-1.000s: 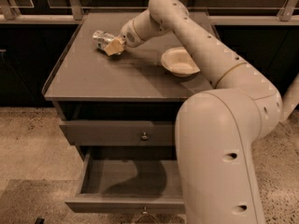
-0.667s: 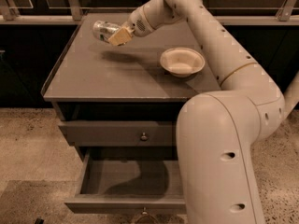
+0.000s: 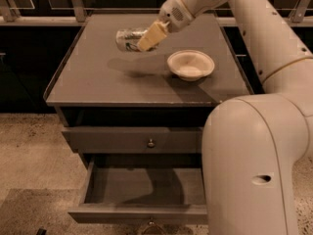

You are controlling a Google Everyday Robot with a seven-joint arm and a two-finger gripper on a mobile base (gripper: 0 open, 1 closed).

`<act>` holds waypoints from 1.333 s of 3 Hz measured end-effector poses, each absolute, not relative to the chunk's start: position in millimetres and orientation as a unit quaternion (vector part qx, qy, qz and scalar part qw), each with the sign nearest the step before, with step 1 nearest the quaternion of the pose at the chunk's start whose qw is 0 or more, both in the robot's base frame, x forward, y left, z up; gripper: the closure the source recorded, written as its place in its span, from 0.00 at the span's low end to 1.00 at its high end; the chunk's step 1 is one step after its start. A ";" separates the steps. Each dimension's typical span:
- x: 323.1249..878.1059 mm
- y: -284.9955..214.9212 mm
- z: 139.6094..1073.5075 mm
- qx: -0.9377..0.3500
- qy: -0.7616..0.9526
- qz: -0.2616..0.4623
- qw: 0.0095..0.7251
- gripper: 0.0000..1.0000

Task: Place 7up can into middle drawer

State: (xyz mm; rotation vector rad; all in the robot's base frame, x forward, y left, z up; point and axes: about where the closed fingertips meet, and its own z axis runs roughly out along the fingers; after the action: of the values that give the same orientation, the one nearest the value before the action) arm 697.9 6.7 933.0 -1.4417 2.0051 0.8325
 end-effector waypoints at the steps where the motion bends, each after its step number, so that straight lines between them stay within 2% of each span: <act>1: 681.5 3.5 924.0 -0.549 0.740 0.315 0.228 1.00; 2: 681.6 3.6 923.9 -0.549 0.740 0.315 0.228 1.00; 3: 671.8 13.0 906.2 -0.538 0.753 0.331 0.186 1.00; 4: 647.2 12.3 914.8 -0.497 0.769 0.359 0.179 1.00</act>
Offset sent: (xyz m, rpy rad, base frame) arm -0.0163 -0.0035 -0.0086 -0.0359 0.0507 0.0498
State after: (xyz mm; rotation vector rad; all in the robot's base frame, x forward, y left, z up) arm 647.2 12.3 914.8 -1.4059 2.1743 1.0144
